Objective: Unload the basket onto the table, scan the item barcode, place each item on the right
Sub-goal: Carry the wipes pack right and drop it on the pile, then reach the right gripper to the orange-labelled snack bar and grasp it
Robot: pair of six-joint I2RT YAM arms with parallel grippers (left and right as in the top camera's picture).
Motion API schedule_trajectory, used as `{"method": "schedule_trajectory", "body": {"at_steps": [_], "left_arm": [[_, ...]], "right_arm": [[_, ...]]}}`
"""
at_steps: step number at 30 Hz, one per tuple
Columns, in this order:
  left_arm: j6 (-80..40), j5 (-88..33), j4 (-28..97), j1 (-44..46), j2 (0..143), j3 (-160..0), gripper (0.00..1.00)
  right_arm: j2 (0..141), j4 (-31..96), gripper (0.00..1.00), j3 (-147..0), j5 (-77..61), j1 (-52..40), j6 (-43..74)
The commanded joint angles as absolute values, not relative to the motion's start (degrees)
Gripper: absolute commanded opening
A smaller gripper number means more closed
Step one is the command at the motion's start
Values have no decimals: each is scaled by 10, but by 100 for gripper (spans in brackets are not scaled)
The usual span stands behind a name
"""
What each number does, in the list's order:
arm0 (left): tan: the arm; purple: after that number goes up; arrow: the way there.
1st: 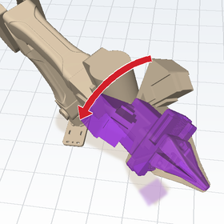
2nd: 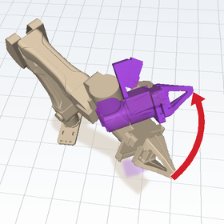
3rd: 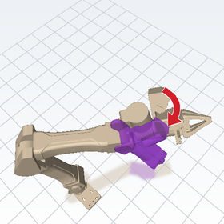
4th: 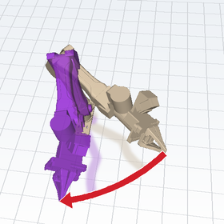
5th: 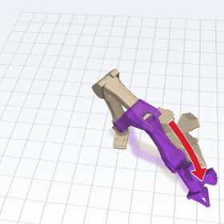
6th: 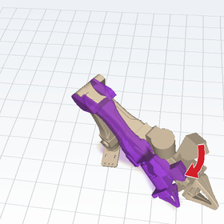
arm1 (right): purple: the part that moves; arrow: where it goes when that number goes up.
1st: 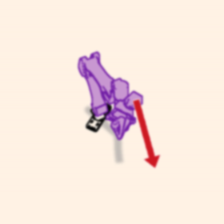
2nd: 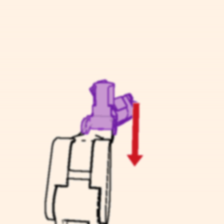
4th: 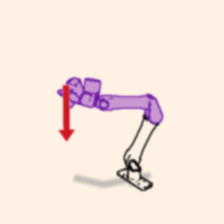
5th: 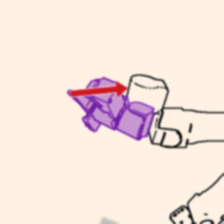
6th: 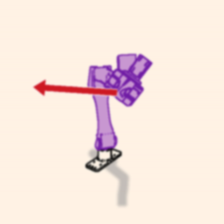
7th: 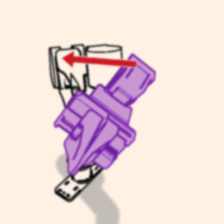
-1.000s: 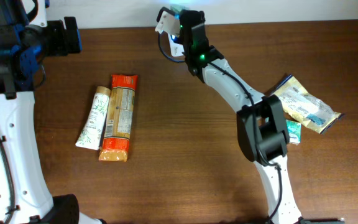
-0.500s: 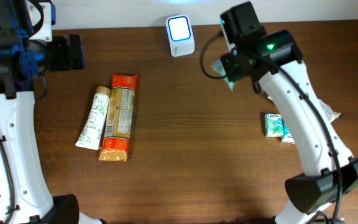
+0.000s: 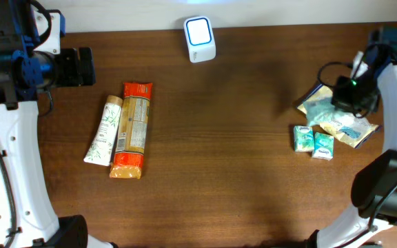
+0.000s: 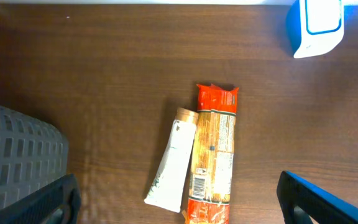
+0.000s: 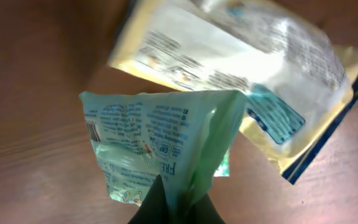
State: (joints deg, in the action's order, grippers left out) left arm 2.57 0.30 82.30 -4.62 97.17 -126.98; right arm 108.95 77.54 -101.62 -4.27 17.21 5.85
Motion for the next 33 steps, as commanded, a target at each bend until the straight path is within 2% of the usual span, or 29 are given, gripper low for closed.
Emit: {"method": "schedule_trajectory", "body": {"at_steps": [1, 4, 7, 12, 16, 20, 25, 30, 33], "left_arm": [[33, 4, 824, -47, 967, -1276, 99], [33, 4, 824, -47, 967, -1276, 99], [33, 4, 824, -47, 967, -1276, 99], [33, 4, 824, -47, 967, -1276, 99], [33, 4, 824, -47, 967, -1276, 99], [33, 4, 824, -47, 967, -1276, 99], [33, 4, 824, -47, 967, -1276, 99], [33, 4, 824, -47, 967, -1276, 99], [33, 4, 824, -47, 967, -1276, 99]], "right_arm": [[1103, 754, 20, -988, -58, 201, 63], [1103, 748, 38, -987, -58, 207, 62], [1102, 765, 47, -1006, -60, 201, 62], [1102, 806, 48, -1083, -156, 147, 59], [1107, 682, 48, -1086, -328, 34, 66], [1136, 528, 49, -1080, -304, -109, 179], [1207, 392, 53, -1080, -251, -261, 264], [1293, 246, 54, -1080, -242, -368, 339], [1332, 208, 54, -1080, -211, -404, 363]]}}
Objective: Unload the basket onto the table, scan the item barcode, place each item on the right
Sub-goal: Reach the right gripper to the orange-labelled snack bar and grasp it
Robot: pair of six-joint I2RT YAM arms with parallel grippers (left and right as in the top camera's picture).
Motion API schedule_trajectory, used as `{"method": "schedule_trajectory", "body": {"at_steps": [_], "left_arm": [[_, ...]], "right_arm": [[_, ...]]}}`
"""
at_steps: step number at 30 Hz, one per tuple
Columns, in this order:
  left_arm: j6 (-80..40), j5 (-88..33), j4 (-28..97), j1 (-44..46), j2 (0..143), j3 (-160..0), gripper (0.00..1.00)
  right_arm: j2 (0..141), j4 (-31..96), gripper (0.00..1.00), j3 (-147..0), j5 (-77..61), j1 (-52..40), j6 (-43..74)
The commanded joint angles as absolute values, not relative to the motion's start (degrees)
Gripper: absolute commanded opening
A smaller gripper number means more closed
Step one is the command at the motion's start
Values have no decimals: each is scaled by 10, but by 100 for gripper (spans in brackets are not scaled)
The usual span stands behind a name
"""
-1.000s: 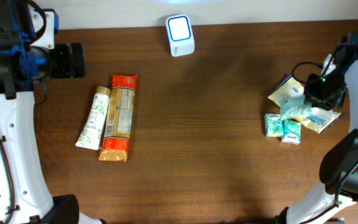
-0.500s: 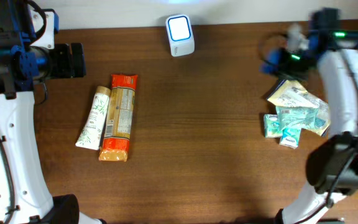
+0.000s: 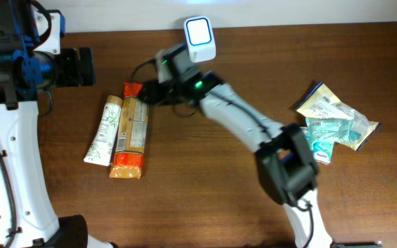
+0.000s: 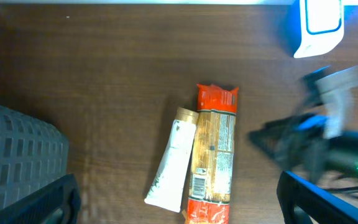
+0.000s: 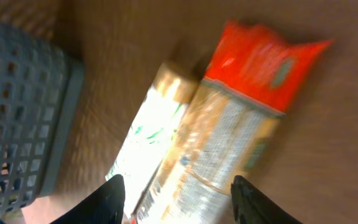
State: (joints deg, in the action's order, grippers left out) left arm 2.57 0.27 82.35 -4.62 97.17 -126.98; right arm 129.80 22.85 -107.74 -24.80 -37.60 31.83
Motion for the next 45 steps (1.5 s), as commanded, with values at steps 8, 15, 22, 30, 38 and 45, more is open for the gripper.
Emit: {"method": "schedule_trajectory", "body": {"at_steps": [8, 15, 22, 30, 38, 45], "left_arm": [[33, 4, 824, -47, 967, -1276, 99], [33, 4, 824, -47, 967, -1276, 99], [33, 4, 824, -47, 967, -1276, 99], [33, 4, 824, -47, 967, -1276, 99], [33, 4, 824, -47, 967, -1276, 99], [33, 4, 824, -47, 967, -1276, 99]], "right_arm": [[1365, 218, 53, -1080, -99, -432, 365], [1401, 208, 53, -1080, -127, -432, 363], [1414, 190, 59, -1080, -134, -435, 363], [1430, 160, 63, -1080, -133, -446, 363], [1430, 169, 44, -1080, -135, -446, 363], [1430, 169, 46, -1080, -135, -446, 363]]}}
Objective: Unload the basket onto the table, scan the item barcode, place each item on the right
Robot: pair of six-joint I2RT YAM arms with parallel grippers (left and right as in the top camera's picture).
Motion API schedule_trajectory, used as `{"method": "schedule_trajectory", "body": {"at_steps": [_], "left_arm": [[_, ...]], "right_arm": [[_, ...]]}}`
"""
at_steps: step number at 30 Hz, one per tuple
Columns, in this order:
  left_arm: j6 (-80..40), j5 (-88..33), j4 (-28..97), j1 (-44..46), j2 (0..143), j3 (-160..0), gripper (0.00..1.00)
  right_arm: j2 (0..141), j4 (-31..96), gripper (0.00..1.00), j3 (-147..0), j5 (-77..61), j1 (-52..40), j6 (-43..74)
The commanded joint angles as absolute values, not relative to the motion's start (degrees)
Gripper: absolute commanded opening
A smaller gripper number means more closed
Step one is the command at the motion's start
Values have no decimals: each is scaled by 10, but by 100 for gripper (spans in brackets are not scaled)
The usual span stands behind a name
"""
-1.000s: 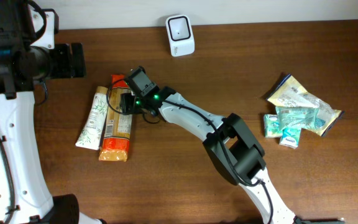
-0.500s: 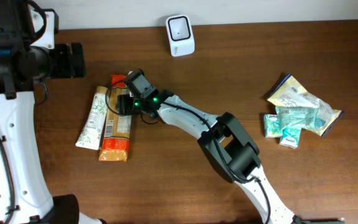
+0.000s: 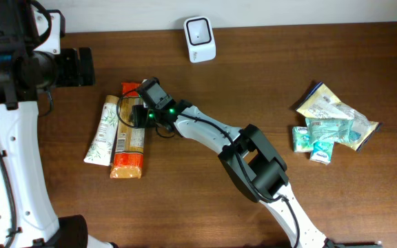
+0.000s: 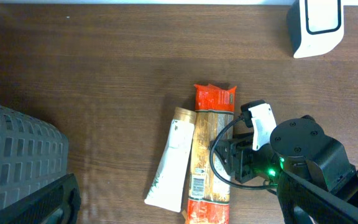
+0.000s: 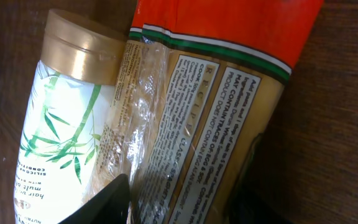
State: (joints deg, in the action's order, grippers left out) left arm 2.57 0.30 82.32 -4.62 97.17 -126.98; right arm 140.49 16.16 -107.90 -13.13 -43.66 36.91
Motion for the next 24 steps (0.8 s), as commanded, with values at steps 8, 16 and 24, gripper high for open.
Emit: {"method": "schedule_trajectory", "body": {"at_steps": [8, 16, 24], "left_arm": [[33, 4, 824, -47, 967, -1276, 99], [33, 4, 824, -47, 967, -1276, 99], [33, 4, 824, -47, 967, -1276, 99]], "right_arm": [[1430, 174, 4, -1080, -135, -446, 363], [1368, 287, 4, -1112, -362, -386, 363], [1320, 453, 4, -1122, -473, -310, 242]]}}
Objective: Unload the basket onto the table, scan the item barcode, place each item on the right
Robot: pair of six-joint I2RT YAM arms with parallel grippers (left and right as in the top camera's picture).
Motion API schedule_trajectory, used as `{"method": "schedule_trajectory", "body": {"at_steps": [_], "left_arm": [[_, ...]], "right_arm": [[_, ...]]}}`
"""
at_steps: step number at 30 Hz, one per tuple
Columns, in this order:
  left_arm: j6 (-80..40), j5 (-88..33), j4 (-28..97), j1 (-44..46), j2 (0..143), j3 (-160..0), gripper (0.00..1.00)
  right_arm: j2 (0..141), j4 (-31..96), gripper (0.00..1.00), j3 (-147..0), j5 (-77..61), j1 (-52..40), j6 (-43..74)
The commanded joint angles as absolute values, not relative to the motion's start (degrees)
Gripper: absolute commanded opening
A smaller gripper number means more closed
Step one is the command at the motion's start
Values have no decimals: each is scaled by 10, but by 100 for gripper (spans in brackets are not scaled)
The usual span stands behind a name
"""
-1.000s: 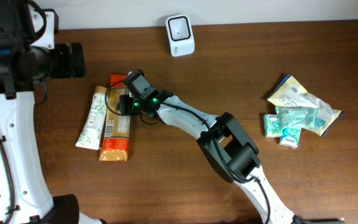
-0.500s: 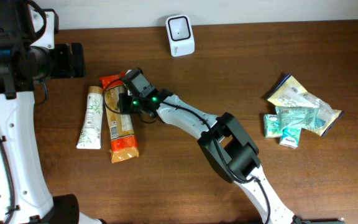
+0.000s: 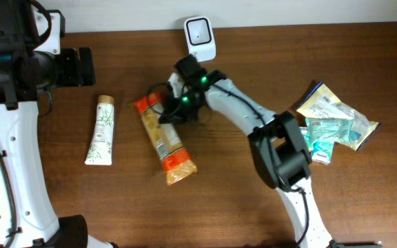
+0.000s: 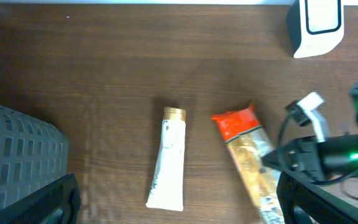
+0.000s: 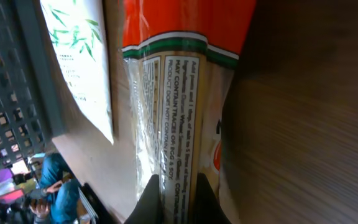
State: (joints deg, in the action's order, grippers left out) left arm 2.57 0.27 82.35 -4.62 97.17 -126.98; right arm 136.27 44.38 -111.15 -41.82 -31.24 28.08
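A long pasta pack [image 3: 164, 143] with orange-red ends lies slanted below the white scanner [image 3: 200, 36]. My right gripper [image 3: 168, 116] is shut on its upper part. In the right wrist view the pack [image 5: 182, 87] runs up from between the dark fingertips [image 5: 151, 200], the gripper [image 5: 178, 200] clamped on its clear printed middle. My left gripper [image 4: 178, 202] hangs open high over the left side, the pack [image 4: 248, 149] and the scanner [image 4: 316, 23] in its view. No barcode can be made out on the pack.
A white bamboo-print tube [image 3: 100, 129] with a gold cap lies left of the pack. A grey mesh basket [image 4: 14, 158] stands off the left edge. Snack bags and green tissue packs [image 3: 333, 118] lie at the right. The right arm stretches across the table's middle.
My right gripper, open around the pasta pack beside the tube, is now shut on it. The pack has moved right, away from the tube, and turned slantwise. The tube now lies straighter.
My right gripper first held a green tissue pack over the snack bags at the right. Then that pack lay with the bags and the gripper was open near the pasta pack at the left. It then straddled the pack, and now grips it nearer the scanner.
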Motion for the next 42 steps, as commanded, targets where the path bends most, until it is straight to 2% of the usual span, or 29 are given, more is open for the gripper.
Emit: {"method": "schedule_trajectory", "body": {"at_steps": [1, 17, 26, 31, 33, 38, 40, 41, 42], "left_arm": [[33, 4, 824, -47, 967, -1276, 99], [33, 4, 824, -47, 967, -1276, 99], [33, 4, 824, -47, 967, -1276, 99], [33, 4, 824, -47, 967, -1276, 99], [33, 4, 824, -47, 967, -1276, 99], [33, 4, 824, -47, 967, -1276, 99], [33, 4, 824, -47, 967, -1276, 99], [33, 4, 824, -47, 967, -1276, 99], [33, 4, 824, -47, 967, -1276, 99]], "right_arm": [[1320, 458, 4, -1122, -467, -308, 242], [1320, 470, 4, -1122, -424, -307, 229], [1318, 550, 4, -1122, -227, -290, 229], [1317, 597, 4, -1124, -210, -237, 207], [1317, 632, 13, -1144, -209, -217, 171], [1317, 759, 28, -1256, -209, -164, 75], [1317, 799, 38, -1290, -207, -145, 53], [1317, 817, 48, -1295, -206, -135, 47], [1317, 828, 50, -1294, -206, -130, 46]]}}
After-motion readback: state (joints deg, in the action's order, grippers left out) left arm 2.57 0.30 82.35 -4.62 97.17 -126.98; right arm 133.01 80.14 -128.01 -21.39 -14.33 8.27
